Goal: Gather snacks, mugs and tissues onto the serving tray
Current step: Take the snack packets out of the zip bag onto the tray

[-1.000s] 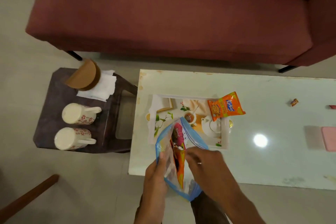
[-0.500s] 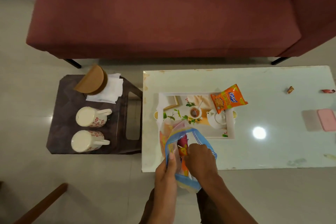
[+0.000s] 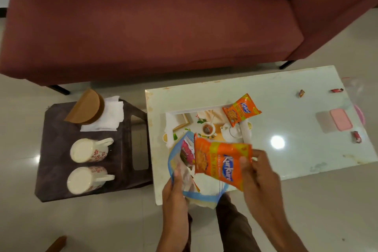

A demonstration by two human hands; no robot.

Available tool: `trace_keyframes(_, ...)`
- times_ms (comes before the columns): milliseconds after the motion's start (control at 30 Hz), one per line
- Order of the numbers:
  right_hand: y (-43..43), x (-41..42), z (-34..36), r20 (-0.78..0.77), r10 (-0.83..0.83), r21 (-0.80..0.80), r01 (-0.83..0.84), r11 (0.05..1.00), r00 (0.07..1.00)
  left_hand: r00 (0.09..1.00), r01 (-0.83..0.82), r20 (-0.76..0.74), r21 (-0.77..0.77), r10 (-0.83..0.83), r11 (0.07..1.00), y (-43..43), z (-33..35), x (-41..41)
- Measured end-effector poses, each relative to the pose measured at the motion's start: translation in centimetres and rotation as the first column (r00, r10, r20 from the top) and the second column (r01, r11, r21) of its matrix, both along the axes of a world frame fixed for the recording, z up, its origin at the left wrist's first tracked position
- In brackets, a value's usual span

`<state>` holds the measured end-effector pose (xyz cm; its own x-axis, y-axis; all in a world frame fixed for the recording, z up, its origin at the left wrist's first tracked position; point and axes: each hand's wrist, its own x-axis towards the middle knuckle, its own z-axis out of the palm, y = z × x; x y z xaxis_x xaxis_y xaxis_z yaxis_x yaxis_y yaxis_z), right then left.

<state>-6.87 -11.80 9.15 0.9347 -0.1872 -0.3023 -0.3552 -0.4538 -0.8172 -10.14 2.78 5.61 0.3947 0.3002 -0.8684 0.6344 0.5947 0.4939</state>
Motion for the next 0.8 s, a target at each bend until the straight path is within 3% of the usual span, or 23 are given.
trace_keyframes(133, -4.7, 1.9, -0.1, 0.072, -0.197, 0.02, 0.196, 0.98, 0.978, 0.998, -0.068, 0.009, -0.034, 0.069, 0.997, 0.5, -0.3, 0.2)
trace_keyframes(300, -9.9, 5.9, -7.3, -0.004, -0.318, -0.071, 0.317, 0.946, 0.948, 0.992, -0.106, 0.059, -0.092, 0.112, 0.99, 0.5, -0.2, 0.0)
trace_keyframes(533, -12.8, 10.0, -19.5, -0.219, -0.364, -0.15, 0.338, 0.929, 0.905, 0.992, -0.006, 0.122, -0.107, 0.019, 0.994, -1.2, -0.6, 0.7)
trace_keyframes(800, -13.9, 11.7, -24.4, -0.359, -0.3, -0.207, 0.237, 0.949, 0.884, 0.996, -0.063, 0.062, -0.049, 0.066, 0.997, -3.7, -1.7, 2.0)
